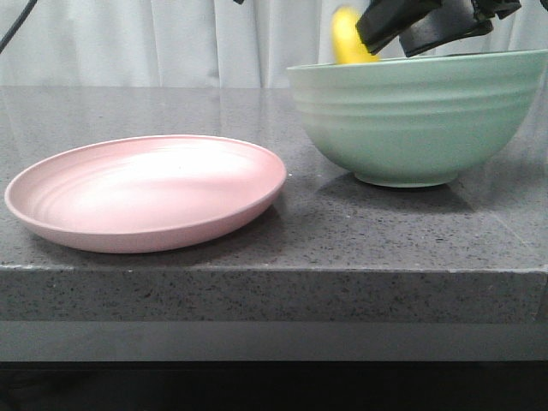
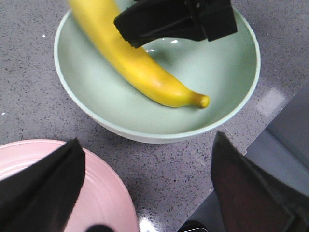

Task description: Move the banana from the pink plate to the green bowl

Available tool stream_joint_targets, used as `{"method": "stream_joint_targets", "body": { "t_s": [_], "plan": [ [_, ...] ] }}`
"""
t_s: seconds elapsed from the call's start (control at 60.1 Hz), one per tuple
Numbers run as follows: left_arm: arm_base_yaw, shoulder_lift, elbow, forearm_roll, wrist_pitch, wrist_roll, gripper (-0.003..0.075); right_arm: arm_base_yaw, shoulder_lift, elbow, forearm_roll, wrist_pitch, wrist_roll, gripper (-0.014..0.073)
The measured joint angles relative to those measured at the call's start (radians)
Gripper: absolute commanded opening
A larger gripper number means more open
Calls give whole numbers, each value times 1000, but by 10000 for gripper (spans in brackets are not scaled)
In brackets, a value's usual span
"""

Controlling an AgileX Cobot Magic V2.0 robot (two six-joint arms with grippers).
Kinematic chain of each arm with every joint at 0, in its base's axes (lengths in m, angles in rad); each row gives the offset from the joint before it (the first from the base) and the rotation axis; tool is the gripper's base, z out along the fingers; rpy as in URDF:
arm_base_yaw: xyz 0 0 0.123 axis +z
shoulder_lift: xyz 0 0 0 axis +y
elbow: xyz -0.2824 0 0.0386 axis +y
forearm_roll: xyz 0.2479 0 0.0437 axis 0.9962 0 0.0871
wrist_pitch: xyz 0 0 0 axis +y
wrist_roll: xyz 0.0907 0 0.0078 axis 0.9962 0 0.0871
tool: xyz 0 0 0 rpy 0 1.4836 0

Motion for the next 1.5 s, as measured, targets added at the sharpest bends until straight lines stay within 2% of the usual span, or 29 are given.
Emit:
{"method": "stream_joint_targets", "body": {
  "t_s": [0.216, 0.283, 0.333, 0.432, 0.532, 0.615, 0.682, 0.765, 0.915, 1.164, 1.297, 1.497],
  "plan": [
    [0, 0, 0, 0, 0, 0, 535, 0, -2, 0, 0, 0, 0, 577],
    [0, 0, 0, 0, 0, 0, 525, 0, -12, 0, 0, 0, 0, 540],
    [0, 0, 0, 0, 0, 0, 497, 0, -24, 0, 0, 0, 0, 478],
    [0, 0, 0, 0, -4, 0, 403, 0, -55, 0, 0, 0, -1, 284],
    [0, 0, 0, 3, -4, 0, 267, 0, -84, 0, 0, 1, -1, 53],
    [0, 0, 0, 11, -8, 0, 163, 0, -103, 0, 0, 4, -1, -70],
    [0, 0, 0, 15, -20, 0, 65, 0, -121, 0, 0, 8, -1, -59],
    [0, 0, 0, 29, -45, 0, -22, 0, -140, 0, -4, 23, -1, -61],
    [33, -2, -2, 63, -87, 0, -20, 0, -199, 0, -81, 80, 10, -61],
    [208, -109, 3, 176, -131, -44, -20, 0, -387, 2, -281, 96, 214, -61],
    [283, -233, 82, 236, -178, -81, -20, 0, -519, 58, -297, 10, 251, -61],
    [384, -494, 326, 272, -265, -105, -20, 0, -753, 295, -277, -224, 262, -61]
  ]
}}
